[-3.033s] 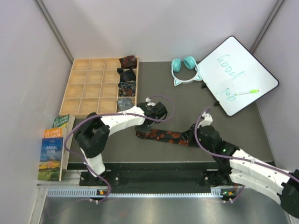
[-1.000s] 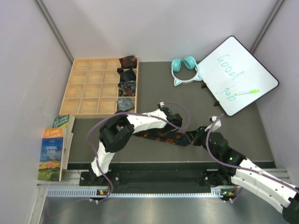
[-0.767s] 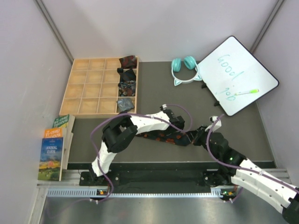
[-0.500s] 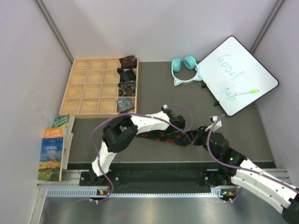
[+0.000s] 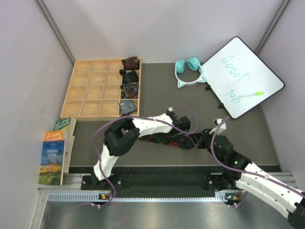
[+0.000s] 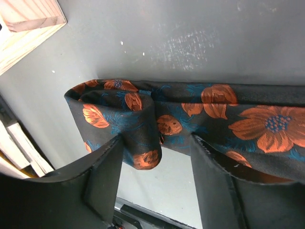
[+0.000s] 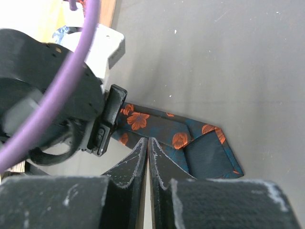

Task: Roll the ties
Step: Roll the tie at the center of the board.

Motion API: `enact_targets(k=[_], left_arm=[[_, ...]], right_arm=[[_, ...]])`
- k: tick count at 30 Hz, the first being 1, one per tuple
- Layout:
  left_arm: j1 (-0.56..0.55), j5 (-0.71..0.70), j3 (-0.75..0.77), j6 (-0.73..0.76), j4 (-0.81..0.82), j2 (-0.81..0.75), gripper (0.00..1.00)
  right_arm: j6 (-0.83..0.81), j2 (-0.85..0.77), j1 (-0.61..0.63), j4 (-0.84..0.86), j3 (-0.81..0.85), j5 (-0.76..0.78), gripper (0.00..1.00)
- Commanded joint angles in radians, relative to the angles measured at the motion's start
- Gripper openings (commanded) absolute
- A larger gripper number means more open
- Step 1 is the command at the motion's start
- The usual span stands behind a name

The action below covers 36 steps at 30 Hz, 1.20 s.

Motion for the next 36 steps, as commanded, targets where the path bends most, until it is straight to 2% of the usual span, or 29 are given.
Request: enact_targets(k=[1, 4, 8, 10, 12, 13, 16, 17, 18, 19, 20, 22, 26, 28, 29, 32, 36], left_arm=[[0.008, 0.027, 0.018, -0.002, 0.035, -0.090, 0.64], [0.008, 0.019, 0.027, -0.028, 0.019, -0.191, 0.61], [0.008, 0.024, -0.038, -0.067, 0.037, -0.351, 0.59], [0.008, 0.041, -0.088, -0.093, 0.060, -0.449, 0.54], [0.008, 0.074, -0.184, -0.111, 0.096, -0.510, 0.51], [0.008, 0.082, -0.218, -0.134, 0.106, -0.573, 0.45], [0.009, 0.117, -0.362, -0.180, 0.174, -0.696, 0.39], [0.012, 0.130, -0.437, -0.188, 0.195, -0.725, 0.35], [0.024, 0.137, -0.473, -0.199, 0.214, -0.753, 0.34], [0.032, 0.163, -0.508, -0.212, 0.258, -0.803, 0.33], [0.044, 0.179, -0.572, -0.219, 0.278, -0.828, 0.27], [0.089, 0.220, -0.634, -0.239, 0.330, -0.898, 0.22], [0.167, 0.355, -0.817, -0.259, 0.525, -1.009, 0.07], [0.216, 0.412, -0.891, -0.251, 0.602, -1.049, 0.00], [0.245, 0.450, -0.913, -0.251, 0.672, -1.058, 0.00], [0.278, 0.538, -0.957, -0.256, 0.745, -1.058, 0.00], [0.288, 0.567, -0.959, -0.256, 0.792, -1.015, 0.00]], right_arm=[[0.008, 0.004, -0.007, 0.028, 0.001, 0.017, 0.05], [-0.002, 0.021, -0.007, 0.036, 0.008, 0.013, 0.05], [-0.020, 0.094, -0.008, 0.050, 0.043, 0.001, 0.06], [-0.047, 0.137, -0.007, 0.053, 0.072, -0.036, 0.17], [-0.080, 0.237, -0.007, 0.036, 0.151, -0.059, 0.19], [-0.087, 0.281, -0.007, 0.015, 0.188, -0.070, 0.20], [-0.123, 0.485, -0.007, -0.116, 0.404, -0.110, 0.28], [-0.144, 0.539, -0.010, -0.195, 0.538, -0.131, 0.35], [-0.152, 0.609, -0.010, -0.238, 0.613, -0.151, 0.37], [-0.158, 0.733, -0.019, -0.286, 0.689, -0.203, 0.38], [-0.169, 0.804, -0.021, -0.341, 0.839, -0.222, 0.38], [-0.179, 0.980, -0.022, -0.452, 0.970, -0.268, 0.38], [-0.204, 1.229, -0.024, -0.602, 1.319, -0.326, 0.40], [-0.207, 1.317, -0.024, -0.678, 1.415, -0.337, 0.40], [-0.210, 1.389, -0.025, -0.700, 1.493, -0.339, 0.40], [-0.207, 1.504, -0.025, -0.768, 1.612, -0.351, 0.40], [-0.196, 1.593, -0.025, -0.780, 1.667, -0.394, 0.37]])
